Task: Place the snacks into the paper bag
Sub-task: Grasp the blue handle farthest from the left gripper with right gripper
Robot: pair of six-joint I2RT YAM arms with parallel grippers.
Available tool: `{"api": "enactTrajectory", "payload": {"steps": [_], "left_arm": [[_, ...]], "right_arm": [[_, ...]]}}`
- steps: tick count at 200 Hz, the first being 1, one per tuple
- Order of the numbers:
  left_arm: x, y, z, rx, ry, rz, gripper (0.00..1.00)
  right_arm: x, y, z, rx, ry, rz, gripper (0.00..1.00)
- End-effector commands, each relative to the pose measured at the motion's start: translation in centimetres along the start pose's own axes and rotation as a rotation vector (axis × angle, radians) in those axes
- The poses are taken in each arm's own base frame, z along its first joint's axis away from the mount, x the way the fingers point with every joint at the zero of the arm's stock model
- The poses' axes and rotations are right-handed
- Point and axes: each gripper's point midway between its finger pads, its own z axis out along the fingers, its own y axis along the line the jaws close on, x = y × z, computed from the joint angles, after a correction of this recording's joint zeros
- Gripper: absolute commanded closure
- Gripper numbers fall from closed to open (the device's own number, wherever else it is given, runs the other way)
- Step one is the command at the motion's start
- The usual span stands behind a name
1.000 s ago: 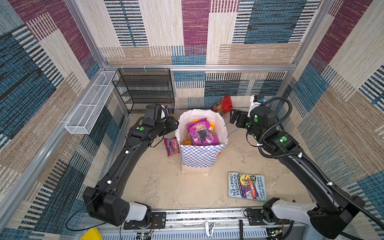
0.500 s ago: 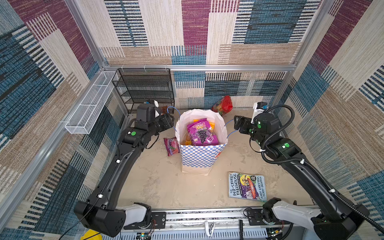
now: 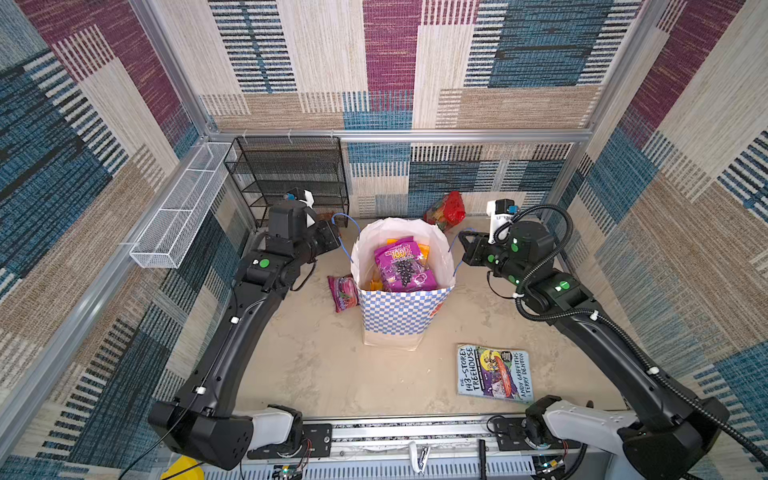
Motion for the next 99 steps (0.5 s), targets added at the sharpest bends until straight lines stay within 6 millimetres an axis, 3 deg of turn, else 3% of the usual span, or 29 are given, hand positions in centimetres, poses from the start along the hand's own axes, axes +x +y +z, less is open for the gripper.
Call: {"api": "enactTrajectory", "payload": {"steps": [1,41,63,81,99], "left_arm": [[-1.6,-3.8,0.6,0.167,0.007,-0.007,1.0],[-4.8,-7.7,0.5,0.287,0.004,-0.037,1.0],[-6.7,-9.3,-0.5,0.323,-0.022,-0.028,1.0],[-6.4,-9.2,-0.8,0.326,-0.022,-0.029,1.0],[-4.8,-8.3,0.0,0.321,0.005,-0.038,1.0]], "right_arm": [[-3.9,4.1,0.2,-0.147,-0.056,-0.054,1.0],[-8.0,6.8,1.4,-0.207,-0.102,-0.073,1.0],[-9.7,8.6,2.0,-0.262,-0.099,-0.074,1.0],[-10.0,9.1,1.8,-0.282,-0.1,-0.072,1.0],[-9.3,8.9,1.5,-0.295,-0.102,-0.07,1.0]]}}
